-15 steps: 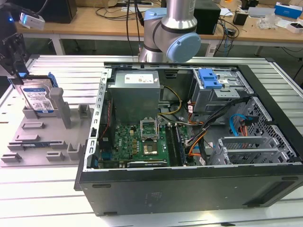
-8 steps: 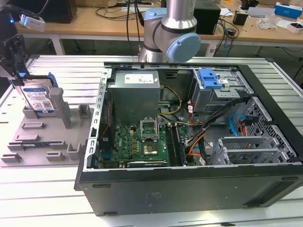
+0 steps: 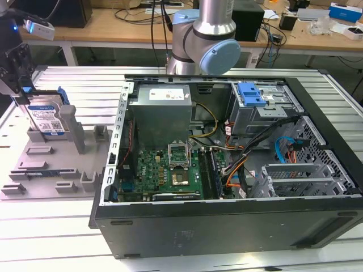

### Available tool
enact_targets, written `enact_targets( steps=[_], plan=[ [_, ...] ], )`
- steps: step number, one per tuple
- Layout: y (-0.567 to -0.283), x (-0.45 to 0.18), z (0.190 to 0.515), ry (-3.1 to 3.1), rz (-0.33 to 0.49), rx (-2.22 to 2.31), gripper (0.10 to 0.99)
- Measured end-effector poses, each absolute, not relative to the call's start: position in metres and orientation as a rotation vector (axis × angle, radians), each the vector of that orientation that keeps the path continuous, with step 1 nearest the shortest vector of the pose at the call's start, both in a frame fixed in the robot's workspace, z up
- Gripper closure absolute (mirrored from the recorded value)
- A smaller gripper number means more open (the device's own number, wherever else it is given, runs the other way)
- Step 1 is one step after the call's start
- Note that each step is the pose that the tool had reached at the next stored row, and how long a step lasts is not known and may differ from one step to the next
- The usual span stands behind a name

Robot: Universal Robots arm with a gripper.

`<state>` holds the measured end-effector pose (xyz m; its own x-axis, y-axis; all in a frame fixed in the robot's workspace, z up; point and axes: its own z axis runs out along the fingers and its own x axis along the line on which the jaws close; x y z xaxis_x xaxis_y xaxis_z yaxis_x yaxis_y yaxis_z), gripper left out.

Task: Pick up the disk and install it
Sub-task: 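Pick up the disk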

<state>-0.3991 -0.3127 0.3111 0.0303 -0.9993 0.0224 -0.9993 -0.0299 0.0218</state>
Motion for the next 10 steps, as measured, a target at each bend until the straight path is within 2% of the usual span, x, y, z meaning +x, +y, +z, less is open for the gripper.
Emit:
enact_targets(
  steps=[10],
  plan=[
    [-0.3127, -0.3990, 0.3055, -2.164, 0.001, 2.234, 0.604]
  ],
)
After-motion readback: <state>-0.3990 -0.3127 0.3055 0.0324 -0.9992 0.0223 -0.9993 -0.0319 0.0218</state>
